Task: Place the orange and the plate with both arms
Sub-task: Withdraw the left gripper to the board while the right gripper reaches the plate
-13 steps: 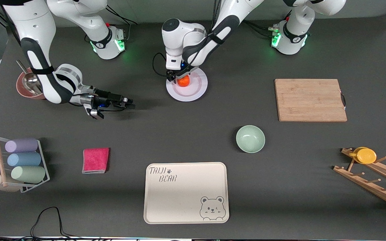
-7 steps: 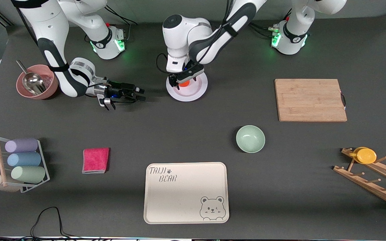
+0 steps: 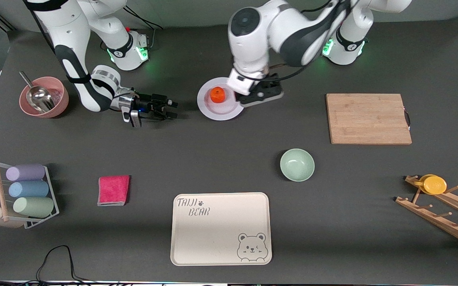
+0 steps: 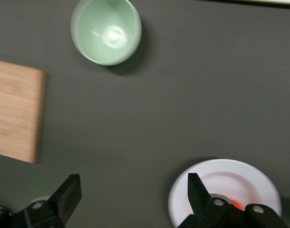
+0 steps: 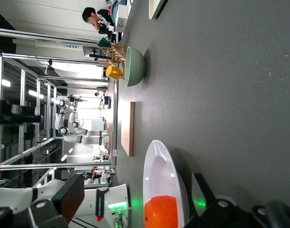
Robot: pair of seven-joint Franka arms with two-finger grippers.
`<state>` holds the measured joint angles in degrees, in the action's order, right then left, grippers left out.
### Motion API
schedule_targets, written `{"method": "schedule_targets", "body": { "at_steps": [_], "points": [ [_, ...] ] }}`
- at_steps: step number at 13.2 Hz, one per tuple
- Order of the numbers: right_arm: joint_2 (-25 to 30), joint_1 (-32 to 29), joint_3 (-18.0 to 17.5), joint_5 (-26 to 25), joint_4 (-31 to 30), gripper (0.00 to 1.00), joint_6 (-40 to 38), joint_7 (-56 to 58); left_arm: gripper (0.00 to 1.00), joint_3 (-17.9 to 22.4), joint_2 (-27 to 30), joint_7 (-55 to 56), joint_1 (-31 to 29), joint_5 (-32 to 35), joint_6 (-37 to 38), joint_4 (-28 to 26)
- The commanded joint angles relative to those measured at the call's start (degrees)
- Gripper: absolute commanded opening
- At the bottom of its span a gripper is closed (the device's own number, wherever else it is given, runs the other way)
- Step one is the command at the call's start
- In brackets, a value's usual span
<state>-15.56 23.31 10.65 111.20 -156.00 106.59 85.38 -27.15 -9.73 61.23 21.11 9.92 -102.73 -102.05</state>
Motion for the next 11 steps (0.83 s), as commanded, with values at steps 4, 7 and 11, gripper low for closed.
{"method": "schedule_targets", "body": {
  "at_steps": [4, 7, 11],
  "points": [
    [-2.54, 6.92, 0.25, 6.66, -0.01, 1.00, 0.99, 6.81, 1.00, 0.51, 9.89, -30.07, -15.19, -6.39, 8.95, -2.35],
    [-4.73, 11.30, 0.33, 12.17, 0.08, 1.00, 0.99, 11.29, 1.00, 6.38, 15.25, -47.91, -20.66, -9.03, 8.43, -7.09],
    [-5.44, 14.99, 0.25, 16.39, -0.01, 1.00, 0.73, 12.17, 1.00, 14.91, 18.34, -56.91, -20.67, -9.48, 5.00, -10.88]
  ]
}}
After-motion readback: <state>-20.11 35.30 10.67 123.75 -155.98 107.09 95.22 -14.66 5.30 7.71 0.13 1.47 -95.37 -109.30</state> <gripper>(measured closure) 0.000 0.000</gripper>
